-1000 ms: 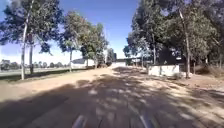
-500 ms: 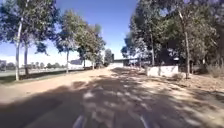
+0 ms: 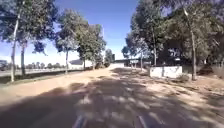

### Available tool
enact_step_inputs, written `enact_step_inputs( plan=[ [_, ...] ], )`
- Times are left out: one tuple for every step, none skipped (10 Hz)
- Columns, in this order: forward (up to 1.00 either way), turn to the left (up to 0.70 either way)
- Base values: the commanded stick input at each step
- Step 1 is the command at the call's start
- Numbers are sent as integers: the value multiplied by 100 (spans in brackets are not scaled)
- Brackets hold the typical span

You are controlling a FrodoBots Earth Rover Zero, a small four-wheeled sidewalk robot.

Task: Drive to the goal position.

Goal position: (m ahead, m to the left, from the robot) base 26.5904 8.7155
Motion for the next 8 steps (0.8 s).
enact_step_inputs(
  plan=[
    [100, 0],
    [100, 0],
    [100, 0],
    [100, 0],
    [100, 0],
    [100, 0],
    [100, 0],
    [100, 0]
  ],
)
